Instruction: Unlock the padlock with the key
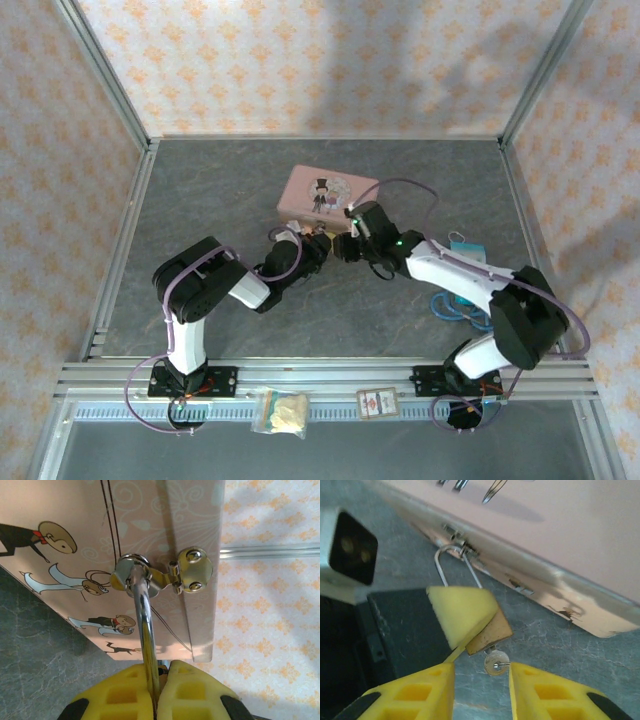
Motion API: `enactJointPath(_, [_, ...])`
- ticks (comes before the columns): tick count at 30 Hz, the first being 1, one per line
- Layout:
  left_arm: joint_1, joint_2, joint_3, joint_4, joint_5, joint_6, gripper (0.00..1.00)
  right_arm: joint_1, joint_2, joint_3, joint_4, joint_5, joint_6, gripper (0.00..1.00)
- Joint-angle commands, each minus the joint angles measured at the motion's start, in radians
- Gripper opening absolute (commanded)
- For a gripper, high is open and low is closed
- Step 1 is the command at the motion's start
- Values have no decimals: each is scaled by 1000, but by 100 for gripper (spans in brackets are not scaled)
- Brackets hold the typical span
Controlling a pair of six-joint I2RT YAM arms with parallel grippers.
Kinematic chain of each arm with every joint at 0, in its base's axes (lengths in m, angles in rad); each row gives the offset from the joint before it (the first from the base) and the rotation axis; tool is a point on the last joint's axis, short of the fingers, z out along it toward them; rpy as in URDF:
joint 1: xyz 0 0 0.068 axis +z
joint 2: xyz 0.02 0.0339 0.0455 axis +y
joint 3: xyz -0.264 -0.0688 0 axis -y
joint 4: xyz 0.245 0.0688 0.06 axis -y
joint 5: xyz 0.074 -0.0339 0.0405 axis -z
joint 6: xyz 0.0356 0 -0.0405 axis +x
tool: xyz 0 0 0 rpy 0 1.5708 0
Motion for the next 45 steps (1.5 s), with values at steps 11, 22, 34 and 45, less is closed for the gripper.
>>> enactJointPath(11, [25,-63,19,-1,54,26,0,29,100,80,-130,164,-206,32])
enactJointPath(22, [26,-75,21,-6,64,16,0,38,130,66,-47,71,-211,31])
enactJointPath(34, [27,-78,15,7,77,1,0,46,122,23,13,44,-213,32])
enactJointPath(45, [28,-107,-10,44,164,-49,0,46,136,6,82,130,-248,27])
